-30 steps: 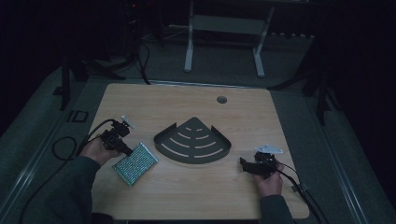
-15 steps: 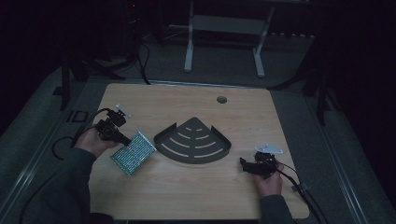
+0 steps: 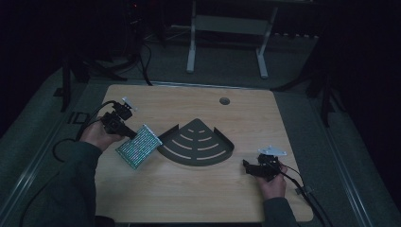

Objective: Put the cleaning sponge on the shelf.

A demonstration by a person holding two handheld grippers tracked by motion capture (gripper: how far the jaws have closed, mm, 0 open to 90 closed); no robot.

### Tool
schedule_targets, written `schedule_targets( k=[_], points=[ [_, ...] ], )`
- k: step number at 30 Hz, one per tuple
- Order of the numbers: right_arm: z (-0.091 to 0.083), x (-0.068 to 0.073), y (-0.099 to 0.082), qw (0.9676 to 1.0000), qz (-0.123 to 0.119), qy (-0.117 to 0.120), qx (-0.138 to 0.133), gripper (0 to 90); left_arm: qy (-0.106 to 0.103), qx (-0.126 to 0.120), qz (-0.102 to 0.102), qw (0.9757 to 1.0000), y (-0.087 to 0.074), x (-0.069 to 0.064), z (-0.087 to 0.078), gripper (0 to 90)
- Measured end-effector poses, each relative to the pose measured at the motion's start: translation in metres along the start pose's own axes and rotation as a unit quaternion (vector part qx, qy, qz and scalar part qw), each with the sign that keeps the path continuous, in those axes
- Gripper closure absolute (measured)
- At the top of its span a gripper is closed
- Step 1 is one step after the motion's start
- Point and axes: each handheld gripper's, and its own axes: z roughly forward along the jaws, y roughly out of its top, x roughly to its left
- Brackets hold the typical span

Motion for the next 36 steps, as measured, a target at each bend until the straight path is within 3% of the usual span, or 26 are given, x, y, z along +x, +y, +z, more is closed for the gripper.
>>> schedule_targets(
  k=[19,36],
  points=[
    [0.0,0.0,0.0,1.0,0.0,0.0,0.0,16.4,-0.002,-0.018,0.047,0.9987,0.034,-0.01,-0.004,90.0],
    [0.0,0.0,0.0,1.0,0.0,0.001,0.0,16.4,-0.002,-0.026,0.076,0.9968,0.057,-0.016,0.004,90.0]
  ],
)
